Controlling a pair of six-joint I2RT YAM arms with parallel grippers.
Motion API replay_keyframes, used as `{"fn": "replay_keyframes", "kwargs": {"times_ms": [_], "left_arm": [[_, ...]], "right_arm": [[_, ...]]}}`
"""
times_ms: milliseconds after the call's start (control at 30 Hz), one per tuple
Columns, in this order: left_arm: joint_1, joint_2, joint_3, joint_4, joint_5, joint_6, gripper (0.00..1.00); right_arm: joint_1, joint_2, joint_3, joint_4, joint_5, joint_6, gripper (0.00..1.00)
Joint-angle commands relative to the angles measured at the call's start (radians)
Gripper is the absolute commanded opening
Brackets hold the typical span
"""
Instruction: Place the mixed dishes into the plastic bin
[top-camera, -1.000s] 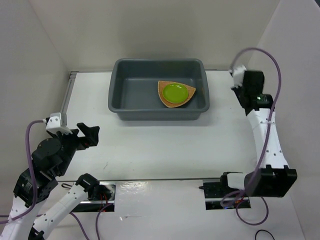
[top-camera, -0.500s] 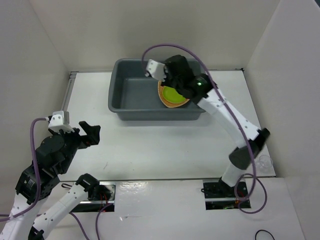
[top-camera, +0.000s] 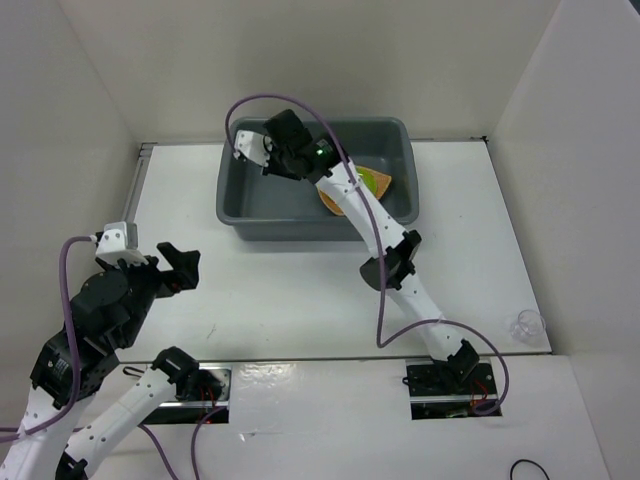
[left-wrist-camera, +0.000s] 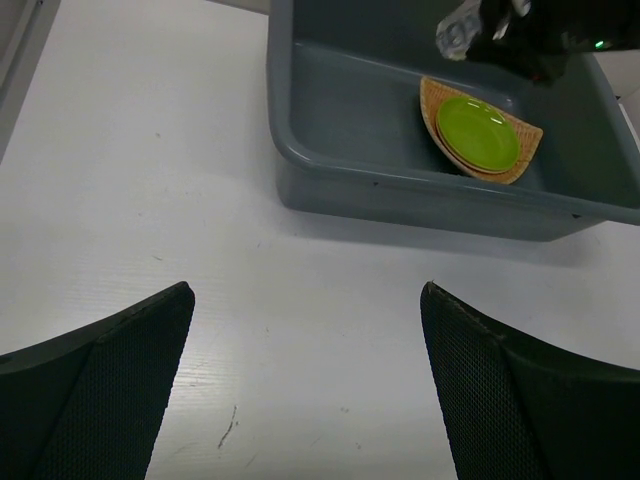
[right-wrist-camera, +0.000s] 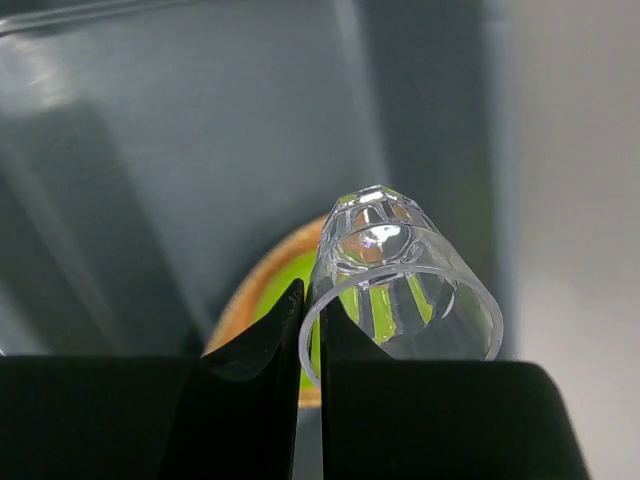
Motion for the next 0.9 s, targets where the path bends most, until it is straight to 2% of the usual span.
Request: {"fn": "replay_keyframes", "kwargs": {"times_ms": [0,200,333,500,533,567,633,667,700,800,833,867], "left_arm": [[-0.003,-0.012,-0.003,0.025,-0.022,-0.018,1.0],[-0.003,-0.003,-0.003,0.025,-0.022,-0.018,1.0],[-0.003,0.017,-0.003,0.025,-0.022,-0.018,1.0],[-0.003,0.037,-0.003,0.025,-0.022,-0.018,1.0],[-0.003,0.046,-0.003,0.025,-0.022,-0.018,1.0],[-0.003,0.046,-0.003,0.025,-0.022,-0.018,1.0],[-0.003,0.046,-0.003,0.025,-0.022,-0.018,1.0],[-0.003,0.046,-0.003,0.025,-0.022,-0.018,1.0],[-0.003,0.055,-0.003,0.025,-0.022,-0.018,1.0],[-0.003,0.055,-0.003,0.025,-0.013,-0.018,1.0],[-0.003,0.055,-0.003,0.025,-0.013,-0.018,1.0],[-0.003,0.055,-0.003,0.025,-0.013,-0.018,1.0]], "right_arm": [[0.001,0.074,0.099,-0.081,-0.095,0.028,0.0],[-0.019,0.216,0.104,-0.05,-0.118,0.009,0.0],[-0.04,0.298,0.104,-0.022,-0.075,-0.001,0.0],[-0.059,0.334,0.104,0.019,-0.064,-0.001,0.0],[-0.059,0.344,0.104,0.03,-0.052,0.012,0.02],[-0.059,0.345,0.104,0.047,-0.014,0.012,0.07],[-0.059,0.345,0.104,0.059,0.016,0.012,0.29],[-0.059,0.345,0.104,0.059,0.016,0.003,0.41],[-0.059,0.322,0.104,0.07,0.016,0.002,0.64],[-0.059,0.248,0.104,0.082,0.016,0.013,0.94],[-0.059,0.225,0.104,0.099,0.026,0.024,0.99],[-0.059,0.198,0.104,0.11,0.026,0.024,0.99]]}}
